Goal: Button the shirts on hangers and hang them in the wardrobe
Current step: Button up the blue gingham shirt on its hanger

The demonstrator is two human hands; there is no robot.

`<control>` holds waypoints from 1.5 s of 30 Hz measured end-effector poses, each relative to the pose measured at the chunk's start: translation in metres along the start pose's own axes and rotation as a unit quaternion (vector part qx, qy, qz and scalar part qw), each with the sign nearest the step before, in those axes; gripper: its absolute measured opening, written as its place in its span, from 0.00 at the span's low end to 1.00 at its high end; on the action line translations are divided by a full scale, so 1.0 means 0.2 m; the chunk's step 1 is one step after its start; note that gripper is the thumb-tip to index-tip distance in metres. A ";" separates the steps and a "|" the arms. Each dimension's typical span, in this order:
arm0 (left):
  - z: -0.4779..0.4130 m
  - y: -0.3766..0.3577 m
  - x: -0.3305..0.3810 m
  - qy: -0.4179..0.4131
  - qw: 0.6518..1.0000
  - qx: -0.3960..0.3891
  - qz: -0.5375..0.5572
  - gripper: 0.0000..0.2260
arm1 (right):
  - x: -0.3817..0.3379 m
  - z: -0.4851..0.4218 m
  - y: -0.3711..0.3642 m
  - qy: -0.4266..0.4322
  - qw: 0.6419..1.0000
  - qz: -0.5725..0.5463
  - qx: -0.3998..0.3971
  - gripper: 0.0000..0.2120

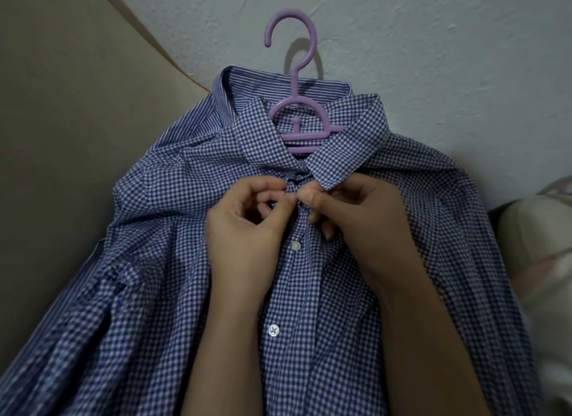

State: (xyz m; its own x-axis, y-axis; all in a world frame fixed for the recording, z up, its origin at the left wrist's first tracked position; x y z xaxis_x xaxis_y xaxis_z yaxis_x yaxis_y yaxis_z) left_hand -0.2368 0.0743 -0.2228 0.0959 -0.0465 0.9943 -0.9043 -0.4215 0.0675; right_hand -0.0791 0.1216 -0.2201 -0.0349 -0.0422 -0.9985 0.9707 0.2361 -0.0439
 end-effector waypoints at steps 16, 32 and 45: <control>0.02 -0.01 0.04 -0.030 0.999 0.022 0.007 0.06 | 0.00 -0.01 -0.01 0.002 1.000 -0.006 0.020 0.11; 0.03 -0.02 0.04 -0.039 0.999 0.029 0.013 0.05 | 0.04 -0.02 0.01 -0.024 0.999 -0.009 0.032 0.15; 0.01 -0.03 0.00 0.029 0.989 -0.012 0.145 0.09 | 0.04 -0.03 0.00 0.011 0.999 -0.007 0.050 0.18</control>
State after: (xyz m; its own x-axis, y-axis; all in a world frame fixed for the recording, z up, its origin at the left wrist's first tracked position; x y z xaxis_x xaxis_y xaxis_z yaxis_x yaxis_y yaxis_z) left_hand -0.2308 0.0748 -0.2239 -0.1919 -0.1092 0.9753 -0.9004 -0.3759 -0.2193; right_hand -0.0799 0.1267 -0.2274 -0.0537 -0.0230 -0.9983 0.9889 0.1374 -0.0563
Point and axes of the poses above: each hand's wrist, its own z-axis away from the middle knuckle, its own y-axis out of the back of the hand, x = y × z, the point moved 7 cm from there along -z, towards the middle knuckle, and after that the axes turned 6 degrees about -x, right-handed, at the moved point
